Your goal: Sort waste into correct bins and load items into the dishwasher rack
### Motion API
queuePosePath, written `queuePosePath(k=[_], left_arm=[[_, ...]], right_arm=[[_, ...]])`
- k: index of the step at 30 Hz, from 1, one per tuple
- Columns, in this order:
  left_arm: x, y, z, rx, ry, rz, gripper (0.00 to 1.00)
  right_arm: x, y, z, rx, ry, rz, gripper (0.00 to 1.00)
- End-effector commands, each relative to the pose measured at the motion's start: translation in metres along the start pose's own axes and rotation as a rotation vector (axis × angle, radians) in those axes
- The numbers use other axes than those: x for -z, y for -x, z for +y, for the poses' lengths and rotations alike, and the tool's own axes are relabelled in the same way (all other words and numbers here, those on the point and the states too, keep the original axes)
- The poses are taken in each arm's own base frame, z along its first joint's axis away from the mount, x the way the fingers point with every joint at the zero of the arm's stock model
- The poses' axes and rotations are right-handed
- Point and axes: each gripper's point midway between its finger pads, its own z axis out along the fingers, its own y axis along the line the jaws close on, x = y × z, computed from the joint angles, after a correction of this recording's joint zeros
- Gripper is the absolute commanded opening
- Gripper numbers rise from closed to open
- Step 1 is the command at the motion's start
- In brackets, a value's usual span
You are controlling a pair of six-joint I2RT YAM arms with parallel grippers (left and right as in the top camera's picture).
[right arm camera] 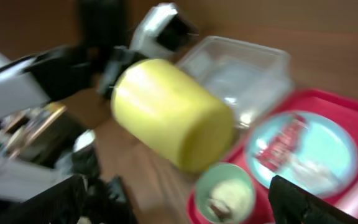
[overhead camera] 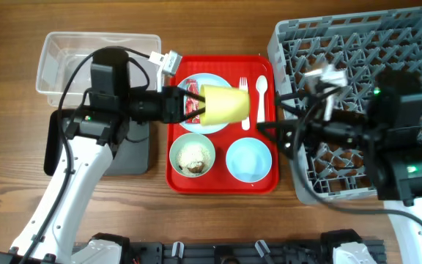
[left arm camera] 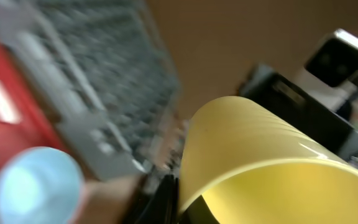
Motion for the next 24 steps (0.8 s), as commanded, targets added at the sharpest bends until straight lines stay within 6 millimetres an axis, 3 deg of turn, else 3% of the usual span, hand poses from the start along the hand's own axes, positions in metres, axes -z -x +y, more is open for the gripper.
queuePosePath(k=[1, 7, 15, 17, 18, 20, 21, 22, 24], left_arm=[[0.008, -0.020, -0.040, -0.045, -0.204, 0.123, 0.04], [0.011, -0.024, -0.052, -0.098, -0.264, 0.153, 0.04], [0.010, -0.022, -0.050, -0.104, -0.253, 0.144, 0.06], [0.009, -0.020, -0.048, -0.104, -0.238, 0.133, 0.15], [0.008, -0.018, -0.046, -0.104, -0.226, 0.125, 0.26], [0.008, -0.017, -0.045, -0.104, -0.218, 0.119, 0.56], [0.008, -0.017, -0.044, -0.104, -0.215, 0.117, 0.83], [0.008, -0.016, -0.043, -0.104, -0.209, 0.112, 1.00], [0.006, -0.011, -0.037, -0.104, -0.169, 0.084, 1.00]], right_arm=[[-0.018, 0.012, 0.024, 0.008, 0.104, 0.001, 0.96], [-0.049, 0.001, 0.030, -0.023, 0.217, 0.077, 0.91], [-0.056, 0.000, 0.039, -0.001, 0.271, 0.089, 0.53], [-0.055, -0.001, 0.040, -0.002, 0.271, 0.089, 0.46], [-0.054, -0.001, 0.040, 0.000, 0.259, 0.085, 0.46], [-0.052, 0.001, 0.034, 0.007, 0.201, 0.070, 0.45], [-0.049, 0.004, 0.027, 0.009, 0.136, 0.053, 0.45], [-0.044, 0.006, 0.021, 0.007, 0.082, 0.038, 0.45], [-0.017, 0.010, -0.003, -0.045, -0.108, -0.018, 0.45]])
